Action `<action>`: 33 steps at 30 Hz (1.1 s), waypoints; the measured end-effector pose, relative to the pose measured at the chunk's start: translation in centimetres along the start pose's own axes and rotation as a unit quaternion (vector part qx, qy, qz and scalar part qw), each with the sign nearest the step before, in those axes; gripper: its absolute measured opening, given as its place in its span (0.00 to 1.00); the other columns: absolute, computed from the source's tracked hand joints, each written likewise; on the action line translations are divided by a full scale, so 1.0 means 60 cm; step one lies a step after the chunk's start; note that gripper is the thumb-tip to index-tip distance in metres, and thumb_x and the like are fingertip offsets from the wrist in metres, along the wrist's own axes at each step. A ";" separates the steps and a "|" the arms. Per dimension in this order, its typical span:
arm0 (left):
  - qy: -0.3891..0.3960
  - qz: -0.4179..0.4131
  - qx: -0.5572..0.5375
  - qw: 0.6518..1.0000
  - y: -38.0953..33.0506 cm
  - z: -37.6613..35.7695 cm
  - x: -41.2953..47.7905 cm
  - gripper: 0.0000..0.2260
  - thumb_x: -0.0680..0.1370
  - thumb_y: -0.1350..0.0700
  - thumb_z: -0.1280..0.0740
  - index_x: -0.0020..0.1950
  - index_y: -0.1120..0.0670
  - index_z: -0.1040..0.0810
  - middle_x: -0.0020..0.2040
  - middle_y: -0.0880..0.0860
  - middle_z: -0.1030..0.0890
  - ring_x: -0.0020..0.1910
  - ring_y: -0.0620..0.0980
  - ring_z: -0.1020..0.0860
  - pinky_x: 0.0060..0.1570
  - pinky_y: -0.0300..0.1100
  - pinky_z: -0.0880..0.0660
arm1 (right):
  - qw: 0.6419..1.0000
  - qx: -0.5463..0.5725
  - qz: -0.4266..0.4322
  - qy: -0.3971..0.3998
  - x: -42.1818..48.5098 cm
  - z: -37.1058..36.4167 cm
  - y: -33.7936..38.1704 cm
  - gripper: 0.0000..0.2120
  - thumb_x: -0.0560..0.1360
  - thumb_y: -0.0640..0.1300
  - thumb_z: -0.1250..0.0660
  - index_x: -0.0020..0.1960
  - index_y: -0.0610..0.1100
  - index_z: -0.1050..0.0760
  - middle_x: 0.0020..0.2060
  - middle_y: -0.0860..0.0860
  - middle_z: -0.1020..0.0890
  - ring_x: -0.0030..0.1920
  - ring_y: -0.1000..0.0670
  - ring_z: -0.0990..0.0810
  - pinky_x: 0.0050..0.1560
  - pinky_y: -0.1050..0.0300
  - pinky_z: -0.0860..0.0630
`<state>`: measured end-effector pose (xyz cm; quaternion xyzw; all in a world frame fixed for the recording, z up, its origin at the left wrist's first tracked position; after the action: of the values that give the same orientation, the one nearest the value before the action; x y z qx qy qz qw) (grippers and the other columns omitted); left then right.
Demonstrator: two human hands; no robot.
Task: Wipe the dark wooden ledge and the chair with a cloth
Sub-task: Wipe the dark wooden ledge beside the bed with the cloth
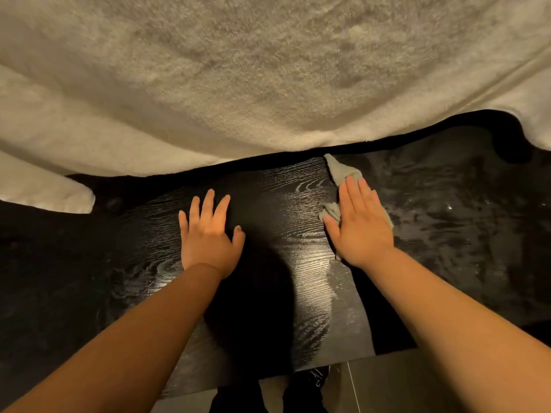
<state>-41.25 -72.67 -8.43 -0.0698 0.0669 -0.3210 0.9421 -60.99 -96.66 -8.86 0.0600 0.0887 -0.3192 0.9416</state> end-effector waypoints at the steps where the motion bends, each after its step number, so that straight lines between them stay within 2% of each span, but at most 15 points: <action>1: 0.001 0.001 0.004 1.000 0.001 0.000 0.001 0.31 0.80 0.42 0.37 0.83 0.46 0.39 0.85 0.52 0.43 0.84 0.59 0.48 0.81 0.64 0.52 | 1.000 0.001 0.019 0.000 -0.021 -0.008 0.004 0.40 0.84 0.65 0.56 0.83 0.36 0.51 0.83 0.40 0.49 0.83 0.40 0.54 0.82 0.40 0.51; 3: 0.008 0.002 0.005 1.000 0.002 -0.002 0.001 0.31 0.80 0.42 0.38 0.83 0.45 0.39 0.85 0.52 0.43 0.84 0.59 0.49 0.81 0.64 0.52 | 0.999 0.002 0.050 0.018 -0.024 -0.014 -0.001 0.41 0.83 0.66 0.55 0.83 0.37 0.49 0.83 0.40 0.48 0.83 0.40 0.53 0.82 0.40 0.50; 5: 0.012 0.002 0.003 1.000 0.002 -0.003 0.002 0.31 0.81 0.41 0.39 0.83 0.45 0.40 0.85 0.52 0.44 0.84 0.59 0.49 0.82 0.64 0.53 | 0.999 -0.005 0.043 0.018 0.014 0.000 -0.023 0.42 0.82 0.67 0.55 0.84 0.38 0.50 0.83 0.41 0.48 0.83 0.40 0.52 0.82 0.40 0.51; 10: 0.013 0.007 -0.004 1.000 0.004 -0.002 0.001 0.31 0.80 0.41 0.41 0.83 0.44 0.40 0.85 0.51 0.45 0.84 0.57 0.50 0.82 0.62 0.54 | 0.997 -0.005 -0.073 0.023 0.099 0.023 -0.077 0.43 0.80 0.66 0.61 0.83 0.36 0.52 0.83 0.39 0.48 0.82 0.38 0.52 0.81 0.39 0.51; 12: 0.013 0.010 -0.011 1.000 0.003 0.000 0.001 0.31 0.80 0.41 0.41 0.83 0.44 0.39 0.85 0.50 0.45 0.84 0.57 0.50 0.82 0.62 0.54 | 0.998 0.001 -0.057 0.015 0.069 0.015 -0.061 0.43 0.80 0.66 0.61 0.83 0.35 0.51 0.82 0.38 0.47 0.82 0.38 0.51 0.81 0.39 0.50; 15: 0.009 0.011 -0.014 1.000 0.001 0.002 0.002 0.31 0.80 0.41 0.40 0.83 0.44 0.38 0.85 0.51 0.44 0.84 0.57 0.49 0.82 0.62 0.54 | 1.000 -0.012 -0.001 -0.016 -0.020 0.001 -0.026 0.40 0.83 0.64 0.55 0.82 0.34 0.47 0.82 0.37 0.43 0.82 0.37 0.47 0.80 0.40 0.46; 18: 0.013 0.009 -0.012 1.000 0.003 0.000 0.002 0.31 0.80 0.41 0.41 0.83 0.45 0.39 0.85 0.51 0.44 0.84 0.57 0.50 0.82 0.62 0.53 | 0.999 -0.015 0.048 0.003 -0.068 -0.019 -0.005 0.40 0.83 0.65 0.53 0.82 0.35 0.46 0.82 0.39 0.44 0.82 0.38 0.47 0.81 0.40 0.46; 20: 0.013 0.003 -0.008 1.000 0.002 -0.002 0.002 0.31 0.80 0.40 0.41 0.83 0.45 0.40 0.85 0.52 0.44 0.84 0.58 0.50 0.82 0.63 0.53 | 0.998 -0.008 0.065 0.013 -0.047 -0.015 -0.021 0.41 0.82 0.66 0.55 0.83 0.37 0.46 0.82 0.40 0.44 0.82 0.39 0.48 0.81 0.40 0.47; 24: 0.008 -0.001 -0.006 1.000 0.004 -0.002 0.002 0.31 0.80 0.40 0.40 0.83 0.45 0.40 0.85 0.52 0.44 0.84 0.59 0.49 0.82 0.63 0.52 | 1.000 0.003 -0.024 0.016 0.061 0.015 -0.099 0.45 0.79 0.69 0.60 0.83 0.37 0.52 0.83 0.40 0.49 0.83 0.39 0.52 0.81 0.40 0.51; 27: 0.010 -0.006 -0.004 1.000 0.003 -0.003 0.002 0.31 0.81 0.41 0.40 0.83 0.46 0.40 0.85 0.53 0.44 0.84 0.59 0.49 0.82 0.63 0.52 | 0.997 0.002 -0.071 0.020 0.070 0.017 -0.105 0.45 0.78 0.68 0.63 0.83 0.37 0.53 0.83 0.39 0.50 0.82 0.38 0.53 0.81 0.40 0.52; 29: 0.011 -0.005 -0.005 1.000 0.003 -0.002 0.002 0.31 0.81 0.40 0.41 0.83 0.46 0.40 0.85 0.53 0.44 0.84 0.59 0.49 0.82 0.63 0.53 | 0.998 0.014 -0.058 0.009 0.029 0.011 -0.073 0.44 0.79 0.67 0.63 0.83 0.36 0.52 0.83 0.39 0.49 0.82 0.38 0.52 0.82 0.41 0.52; 33: 0.018 0.003 0.000 1.000 0.005 -0.005 0.002 0.31 0.81 0.39 0.43 0.84 0.45 0.41 0.86 0.51 0.46 0.84 0.58 0.51 0.82 0.62 0.54 | 0.998 0.016 0.038 -0.039 -0.091 -0.014 0.027 0.38 0.83 0.63 0.51 0.82 0.36 0.43 0.82 0.39 0.42 0.82 0.38 0.47 0.82 0.41 0.49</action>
<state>-41.05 -72.54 -8.75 -0.0641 0.0840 -0.3189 0.9419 -64.35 -92.01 -8.47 0.0658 0.0449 -0.2866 0.9547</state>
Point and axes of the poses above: each hand's wrist, its own x-axis towards the middle knuckle, its own z-axis out of the back of the hand, y = z × x, the point moved 9 cm from there along x, towards the middle knuckle
